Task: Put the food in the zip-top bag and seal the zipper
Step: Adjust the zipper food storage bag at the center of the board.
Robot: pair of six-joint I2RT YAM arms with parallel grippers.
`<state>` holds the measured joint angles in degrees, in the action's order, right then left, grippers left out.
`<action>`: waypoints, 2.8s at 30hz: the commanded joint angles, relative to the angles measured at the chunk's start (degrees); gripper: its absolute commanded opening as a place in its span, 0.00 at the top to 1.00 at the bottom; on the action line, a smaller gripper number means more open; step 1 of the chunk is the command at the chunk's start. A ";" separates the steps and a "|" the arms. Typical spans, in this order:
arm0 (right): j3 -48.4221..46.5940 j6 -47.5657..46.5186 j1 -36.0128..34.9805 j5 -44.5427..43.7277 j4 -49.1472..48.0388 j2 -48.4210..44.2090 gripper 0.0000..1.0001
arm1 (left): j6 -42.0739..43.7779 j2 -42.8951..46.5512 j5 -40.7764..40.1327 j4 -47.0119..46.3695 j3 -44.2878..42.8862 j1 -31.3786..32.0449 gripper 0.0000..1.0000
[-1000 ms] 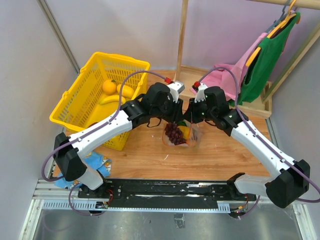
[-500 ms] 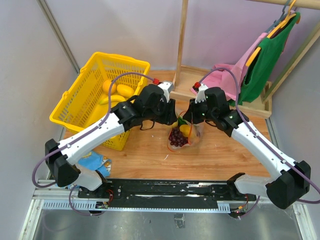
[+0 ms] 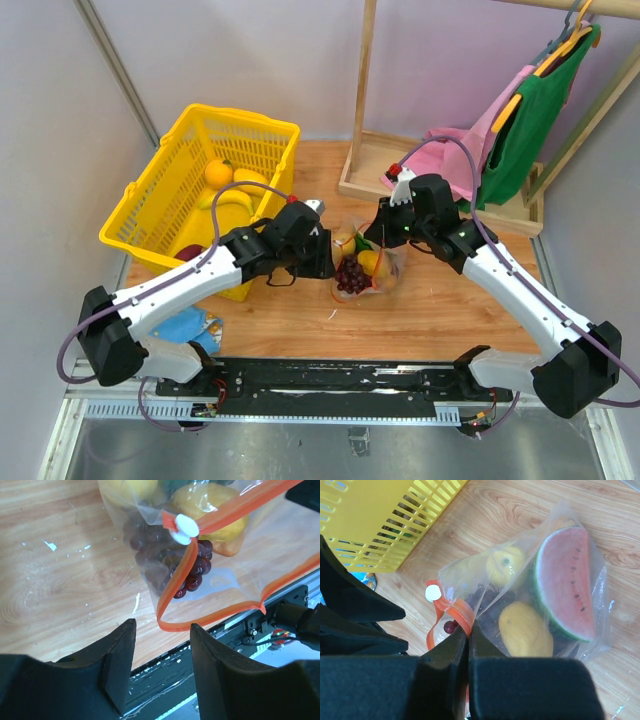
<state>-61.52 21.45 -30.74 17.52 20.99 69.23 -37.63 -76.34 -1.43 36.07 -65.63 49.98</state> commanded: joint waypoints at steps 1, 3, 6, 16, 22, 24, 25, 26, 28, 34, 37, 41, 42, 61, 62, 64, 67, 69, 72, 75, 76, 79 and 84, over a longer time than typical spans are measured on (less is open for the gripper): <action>-0.39 1.49 0.71 1.62 -2.84 -0.30 0.98 | -2.75 -1.41 1.30 -2.40 1.73 0.71 0.49; -0.28 1.58 0.68 1.72 -2.83 -0.35 0.98 | -2.79 -2.63 1.52 -2.68 2.07 0.92 0.50; -0.01 1.77 0.70 1.81 -2.81 -0.47 0.98 | -2.72 -4.22 1.58 -3.39 2.55 1.31 0.51; -0.08 1.52 0.71 1.49 -2.30 -0.59 0.98 | -1.10 -9.94 -0.30 -3.38 2.39 1.81 0.74; -1.36 -1.43 0.77 -1.45 0.41 -0.85 0.98 | 1.08 -9.07 -1.17 0.48 -2.87 1.88 1.00; -2.27 -3.31 0.82 -3.30 2.08 -0.81 0.98 | 1.87 -8.03 -1.12 2.49 -6.68 1.88 1.00; -2.82 -4.61 0.85 -4.36 3.06 -0.78 0.98 | 2.38 -7.51 -0.79 3.36 -8.89 1.88 1.00; -3.39 -5.58 0.94 -5.46 3.99 -0.60 0.98 | 2.99 -6.92 -0.21 4.34 -11.16 1.88 1.00; -4.28 -7.19 1.31 -7.26 5.92 -0.23 0.98 | 4.05 -6.48 0.96 5.57 -15.70 1.88 1.00; -4.95 -9.39 3.22 -9.44 10.20 1.61 0.98 | 5.29 -7.16 1.31 7.54 -21.66 1.63 1.00; -4.75 -10.09 4.19 -9.64 11.41 2.37 0.98 | 4.43 -8.85 2.31 9.81 -20.03 0.00 1.00; -4.89 -11.13 5.14 -9.76 13.67 3.01 0.98 | 4.34 -9.86 5.29 11.03 -19.85 -1.19 1.00; -4.85 -11.47 5.16 -10.02 13.94 2.95 0.98 | 4.61 -9.88 5.52 11.52 -20.79 -1.20 1.00; -7.33 -10.69 6.31 -5.64 15.00 -2.31 0.98 | 6.05 -10.07 6.78 12.60 -19.10 -1.20 1.00; -6.60 -10.60 6.30 -5.99 14.84 -2.61 0.98 | 6.15 -10.28 6.34 12.31 -18.50 -1.20 1.00; -5.24 -10.41 6.31 -6.95 14.06 -3.09 0.98 | 6.12 -11.27 6.16 12.56 -18.29 -1.20 1.00; -5.10 -10.04 6.29 -7.28 13.82 -3.65 0.99 | 6.33 -11.50 7.95 12.91 -19.92 -1.12 1.00; -5.06 -9.89 6.31 -8.13 13.04 -4.47 0.99 | 6.44 -10.39 7.08 12.04 -20.16 -1.11 1.00; -4.51 -9.69 6.30 -10.11 11.59 -6.10 0.99 | 6.34 -9.74 4.68 12.85 -20.55 -1.11 1.00; -3.60 -9.51 6.30 -11.81 9.99 -7.24 0.99 | 6.27 -9.22 4.42 11.36 -18.69 -1.11 1.00; -3.22 -9.42 6.24 -11.88 9.43 -7.35 0.99 | 6.11 -9.36 4.07 11.01 -17.85 -1.11 1.00; -2.63 -9.16 6.30 -10.93 8.93 -6.41 0.99 | 5.77 -11.18 3.15 12.36 -17.21 -1.11 1.00; -0.91 -9.13 6.31 -11.71 8.64 -5.60 0.99 | 6.05 -10.38 2.71 11.52 -17.93 -1.11 0.99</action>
<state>-63.96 11.77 -25.41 8.27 32.08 63.46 -32.14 -87.70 2.76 48.38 -83.18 48.93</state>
